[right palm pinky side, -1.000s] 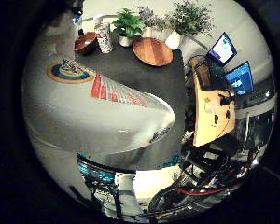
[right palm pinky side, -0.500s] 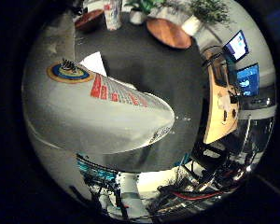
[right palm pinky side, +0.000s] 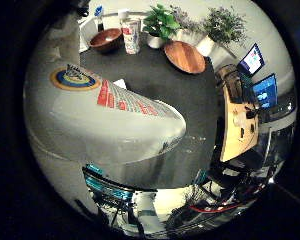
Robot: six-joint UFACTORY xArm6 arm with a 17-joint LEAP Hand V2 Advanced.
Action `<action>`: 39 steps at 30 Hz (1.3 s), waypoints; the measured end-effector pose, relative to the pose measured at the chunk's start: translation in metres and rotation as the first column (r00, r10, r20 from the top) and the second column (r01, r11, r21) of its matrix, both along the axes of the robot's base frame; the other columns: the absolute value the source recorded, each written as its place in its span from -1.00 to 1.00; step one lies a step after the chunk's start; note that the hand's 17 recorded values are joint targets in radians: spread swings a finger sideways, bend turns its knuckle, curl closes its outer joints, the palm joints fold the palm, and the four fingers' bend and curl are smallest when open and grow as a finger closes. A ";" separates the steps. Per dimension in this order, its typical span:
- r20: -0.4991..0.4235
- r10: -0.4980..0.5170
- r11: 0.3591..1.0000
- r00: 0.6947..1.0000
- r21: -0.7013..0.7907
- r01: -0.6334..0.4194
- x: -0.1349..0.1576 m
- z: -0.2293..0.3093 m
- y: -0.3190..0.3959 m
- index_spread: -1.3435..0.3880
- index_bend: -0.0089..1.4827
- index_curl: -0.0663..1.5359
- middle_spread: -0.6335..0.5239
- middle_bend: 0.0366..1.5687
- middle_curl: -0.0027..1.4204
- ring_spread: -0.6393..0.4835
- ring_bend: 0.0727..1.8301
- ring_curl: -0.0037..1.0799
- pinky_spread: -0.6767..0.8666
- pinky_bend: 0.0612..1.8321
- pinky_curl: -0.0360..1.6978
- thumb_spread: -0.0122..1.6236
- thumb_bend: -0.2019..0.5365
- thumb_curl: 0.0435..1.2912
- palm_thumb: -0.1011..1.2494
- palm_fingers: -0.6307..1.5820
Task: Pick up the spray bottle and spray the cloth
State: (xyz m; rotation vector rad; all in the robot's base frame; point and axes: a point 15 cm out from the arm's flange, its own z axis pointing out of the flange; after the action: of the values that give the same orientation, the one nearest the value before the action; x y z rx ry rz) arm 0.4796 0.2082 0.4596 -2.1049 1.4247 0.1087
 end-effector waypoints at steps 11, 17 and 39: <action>0.140 0.208 0.915 0.968 0.323 -0.243 -0.040 0.062 0.113 0.24 0.59 -0.07 -0.23 0.71 0.04 -0.26 0.50 0.23 -0.52 0.43 -0.22 -0.07 -0.49 0.69 0.66 0.64; 0.142 0.273 0.843 0.952 0.441 -0.308 -0.060 0.024 0.156 0.24 0.59 -0.07 -0.23 0.71 0.04 -0.27 0.50 0.24 -0.51 0.43 -0.22 -0.06 -0.49 0.68 0.65 0.64; 0.169 0.359 0.553 0.918 0.754 -0.355 0.011 -0.076 0.280 0.24 0.58 -0.06 -0.23 0.70 0.03 -0.27 0.48 0.24 -0.51 0.42 -0.22 -0.14 -0.49 0.66 0.65 0.65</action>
State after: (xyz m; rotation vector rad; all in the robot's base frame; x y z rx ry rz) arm 0.4905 0.4881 0.3838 -1.5824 0.6864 0.7598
